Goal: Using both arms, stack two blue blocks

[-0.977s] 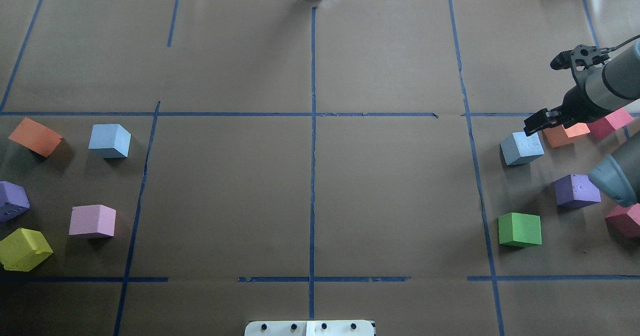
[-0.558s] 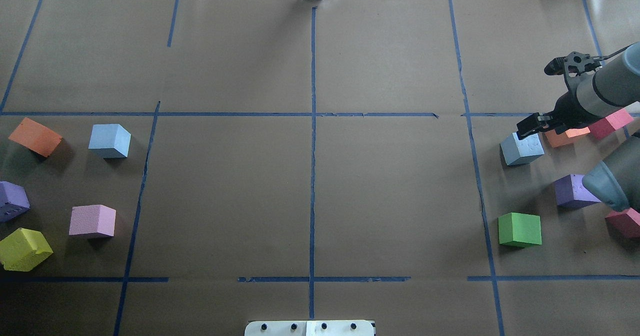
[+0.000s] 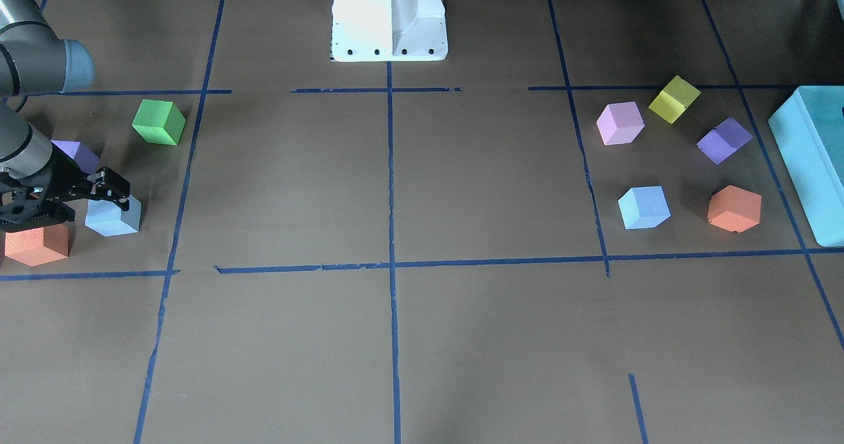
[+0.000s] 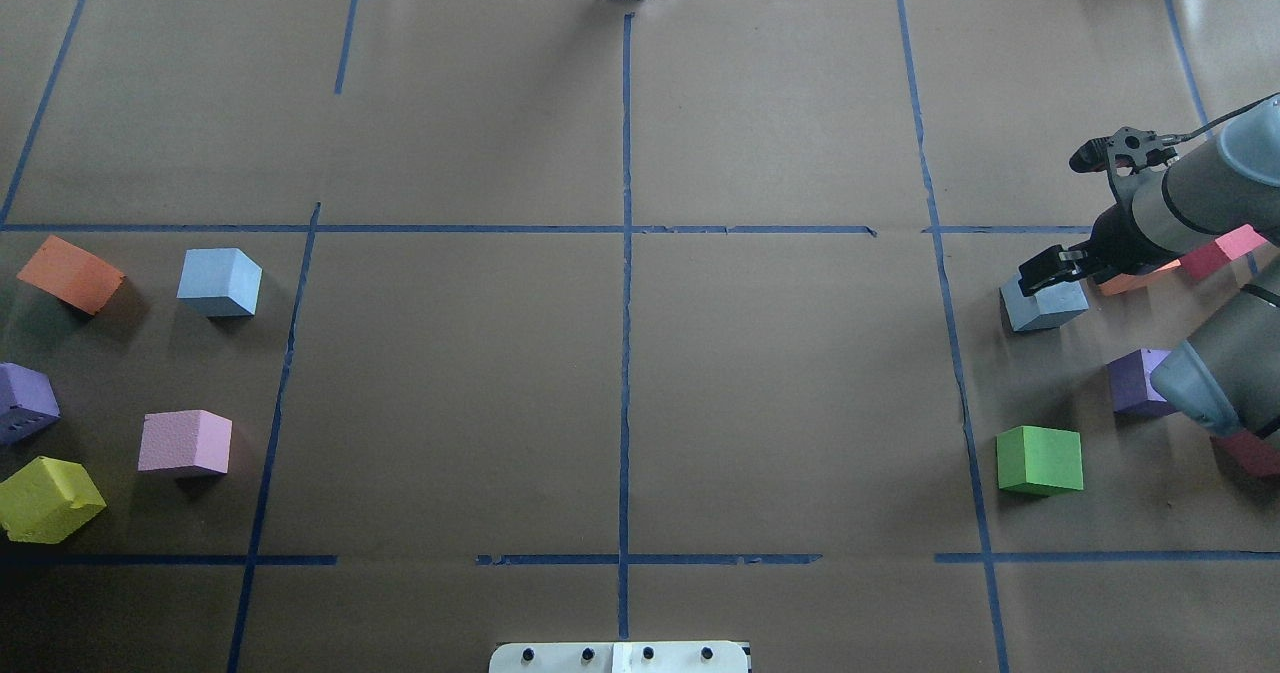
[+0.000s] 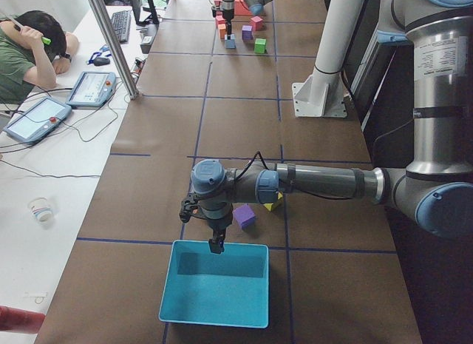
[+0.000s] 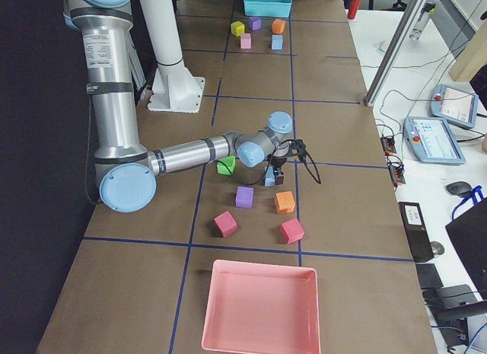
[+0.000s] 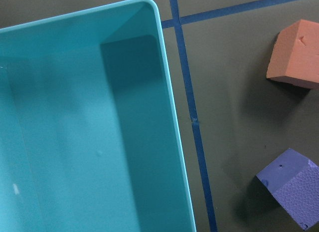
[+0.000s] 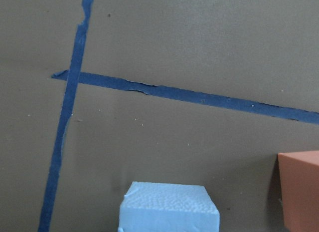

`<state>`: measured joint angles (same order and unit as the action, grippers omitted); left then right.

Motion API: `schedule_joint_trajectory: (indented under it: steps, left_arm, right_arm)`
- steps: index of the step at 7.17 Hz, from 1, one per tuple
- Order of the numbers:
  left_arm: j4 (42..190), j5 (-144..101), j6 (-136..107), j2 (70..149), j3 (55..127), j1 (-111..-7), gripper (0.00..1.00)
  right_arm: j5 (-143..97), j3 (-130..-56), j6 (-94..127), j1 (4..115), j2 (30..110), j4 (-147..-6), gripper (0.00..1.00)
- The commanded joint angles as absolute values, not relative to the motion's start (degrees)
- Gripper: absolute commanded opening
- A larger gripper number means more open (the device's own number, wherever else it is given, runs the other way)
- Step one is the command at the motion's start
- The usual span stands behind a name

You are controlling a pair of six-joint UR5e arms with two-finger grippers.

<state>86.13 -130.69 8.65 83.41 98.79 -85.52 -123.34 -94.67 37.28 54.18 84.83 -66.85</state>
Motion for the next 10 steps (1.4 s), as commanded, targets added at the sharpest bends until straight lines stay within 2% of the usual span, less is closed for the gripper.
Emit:
schedule_joint_trajectory:
  steps: [1,2,4,5,7,8,10]
  left_arm:
    - [86.13,-130.69,8.61,83.41,98.79,-85.52,1.0]
    - [86.13,-130.69,8.61,83.41,98.79,-85.52,1.0]
    - [86.13,-130.69,8.61,83.41,98.79,-85.52,1.0]
    - [86.13,-130.69,8.61,83.41,98.79,-85.43,1.0]
    - [86.13,-130.69,8.61,83.41,98.88,-85.52,1.0]
    - [86.13,-130.69,8.61,83.41,98.88,-85.52,1.0]
    - [86.13,-130.69,8.61,83.41,98.96,-85.52,1.0]
  right_arm:
    - [-121.48,-94.14,37.62,52.3,84.9,-66.8,1.0]
    - [-121.12,-93.52,37.62,51.95,84.9,-66.8,0.96]
    - [-121.2,-93.6,37.79,51.86,84.73,-66.8,0.46]
    - [-121.2,-94.04,39.01,51.86,83.42,-66.8,0.29]
    - [-121.46,-93.96,46.8,50.64,76.16,-67.93,0.27]
    - [-121.12,-93.26,52.68,46.62,71.94,-68.64,0.27]
    - [-113.25,-89.32,63.06,39.59,55.63,-81.31,0.28]
